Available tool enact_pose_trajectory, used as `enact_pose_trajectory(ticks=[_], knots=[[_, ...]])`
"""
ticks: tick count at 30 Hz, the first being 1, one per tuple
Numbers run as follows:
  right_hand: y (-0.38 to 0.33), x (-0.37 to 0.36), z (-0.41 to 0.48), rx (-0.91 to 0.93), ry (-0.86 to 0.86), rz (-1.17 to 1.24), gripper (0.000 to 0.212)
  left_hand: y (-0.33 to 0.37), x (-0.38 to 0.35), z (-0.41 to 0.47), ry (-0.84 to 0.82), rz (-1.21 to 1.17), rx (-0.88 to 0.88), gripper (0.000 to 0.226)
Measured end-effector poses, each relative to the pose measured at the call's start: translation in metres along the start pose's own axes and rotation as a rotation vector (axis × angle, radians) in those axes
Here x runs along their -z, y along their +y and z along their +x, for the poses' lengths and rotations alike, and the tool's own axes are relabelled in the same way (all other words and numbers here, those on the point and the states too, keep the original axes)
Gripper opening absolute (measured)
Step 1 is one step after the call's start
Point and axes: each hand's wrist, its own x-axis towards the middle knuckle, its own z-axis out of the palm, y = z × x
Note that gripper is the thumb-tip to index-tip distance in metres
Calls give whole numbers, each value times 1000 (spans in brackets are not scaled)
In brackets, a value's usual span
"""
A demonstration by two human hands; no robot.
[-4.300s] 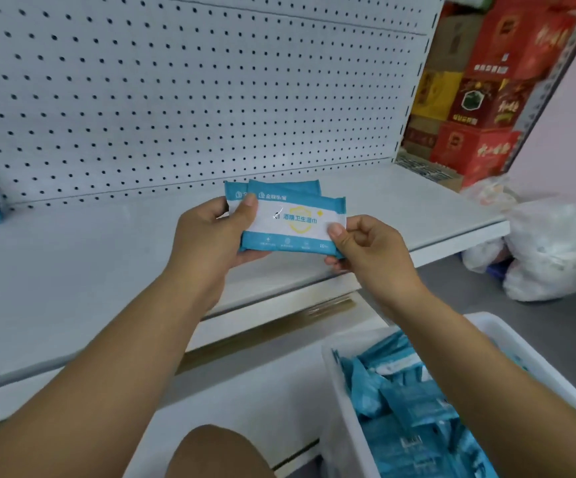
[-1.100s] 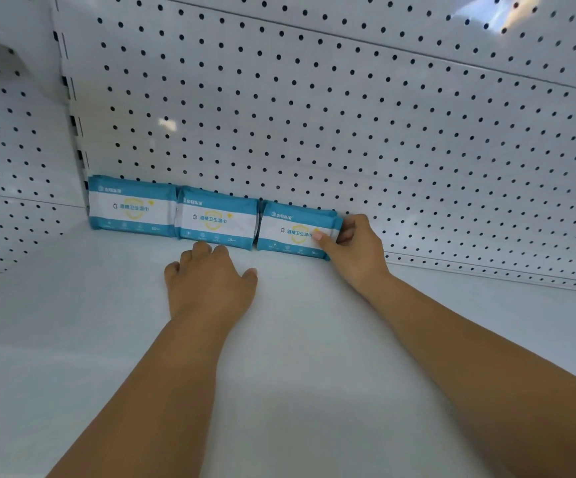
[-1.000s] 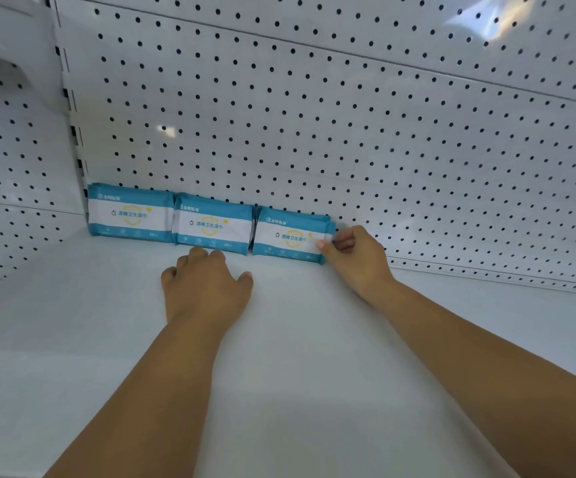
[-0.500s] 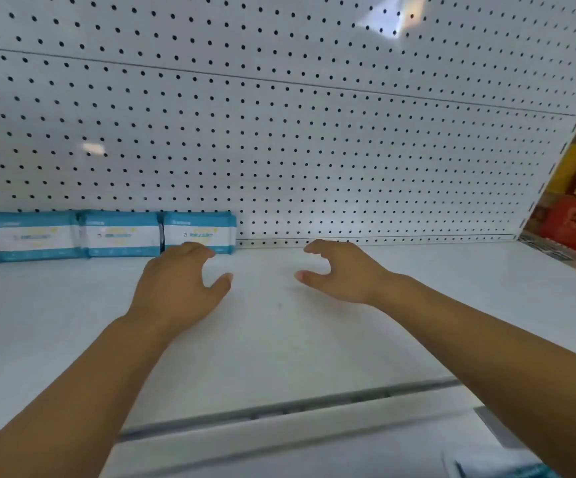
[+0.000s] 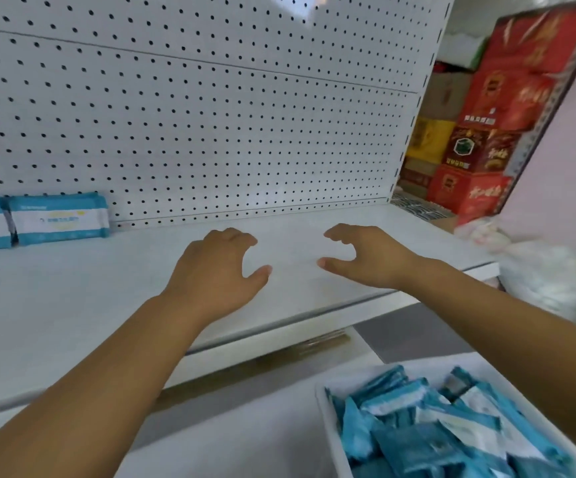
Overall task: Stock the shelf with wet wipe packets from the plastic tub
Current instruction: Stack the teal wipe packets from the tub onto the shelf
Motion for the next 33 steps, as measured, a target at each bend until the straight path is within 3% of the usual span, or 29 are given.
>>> enact_pose_trajectory(ticks=[8,14,23,29,33], knots=[[69,18,-87,-98,81,-28,61,99,-44,-16,-57,-151,-158,59],[121,4,-168,-228,3,-62,64,154,-93,-46,-153,-293,-240,49],[180,-55,-245,-498,-140,14,53,179,-182,-95,-354,-347,-227,40],[221,-76,-264,-715,-113,92,64,182,-227,-105,-435,-379,-186,58],[236,-91,-268,-811,-99,193,69,185,-245,-106,-499,-407,-191,52]])
